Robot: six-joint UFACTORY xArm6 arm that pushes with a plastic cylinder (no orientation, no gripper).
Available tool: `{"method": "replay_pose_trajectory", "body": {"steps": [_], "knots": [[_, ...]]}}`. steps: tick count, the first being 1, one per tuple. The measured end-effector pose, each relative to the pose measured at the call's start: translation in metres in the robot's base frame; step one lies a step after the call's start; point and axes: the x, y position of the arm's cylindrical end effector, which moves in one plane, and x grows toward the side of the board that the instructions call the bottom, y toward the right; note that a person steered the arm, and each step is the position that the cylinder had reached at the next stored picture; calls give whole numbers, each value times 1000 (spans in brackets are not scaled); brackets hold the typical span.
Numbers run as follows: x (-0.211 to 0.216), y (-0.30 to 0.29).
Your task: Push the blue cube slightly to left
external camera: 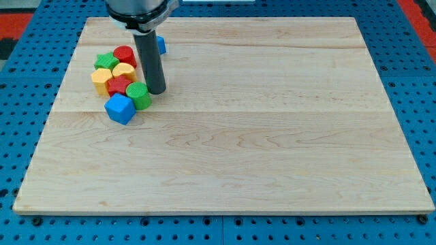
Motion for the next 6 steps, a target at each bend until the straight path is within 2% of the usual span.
{"method": "replay_pose_trajectory", "body": {"steps": [1, 2, 3, 4, 5, 6], "knots": [[14, 26], [56, 26], [57, -32], [44, -47], [74, -12], [44, 60]]}}
